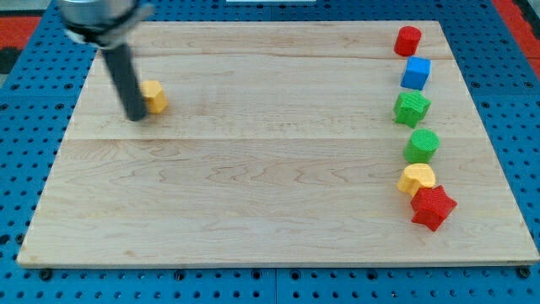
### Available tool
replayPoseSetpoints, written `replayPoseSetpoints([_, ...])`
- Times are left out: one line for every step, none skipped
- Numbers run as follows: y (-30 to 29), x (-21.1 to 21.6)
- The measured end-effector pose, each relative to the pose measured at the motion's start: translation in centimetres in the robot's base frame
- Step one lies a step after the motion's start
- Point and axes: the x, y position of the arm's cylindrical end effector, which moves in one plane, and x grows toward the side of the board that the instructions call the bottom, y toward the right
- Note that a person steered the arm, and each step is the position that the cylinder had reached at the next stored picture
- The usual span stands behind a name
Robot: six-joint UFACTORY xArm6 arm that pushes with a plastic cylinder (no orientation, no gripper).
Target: Push the yellow hexagon in between the blue cube and the green star
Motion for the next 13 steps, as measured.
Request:
replayPoseSetpoints([-1.6, -1.2])
replayPoseSetpoints([2.2, -2.5])
replayPoseSetpoints([13.7, -1.5])
replayPoseSetpoints([13.8, -2.1])
replayPoseSetpoints([12.2, -4.7])
replayPoseSetpoints([21.0, -3.1])
replayPoseSetpoints([26.6, -1.6])
replayPoseSetpoints([25.1, 1.3])
replayPoseSetpoints([30.4, -0.1])
replayPoseSetpoints([34.5, -1.0])
replayPoseSetpoints([31.7, -2.4])
replayPoseSetpoints([28.8, -4.5])
replayPoseSetpoints([32.5, -4.8])
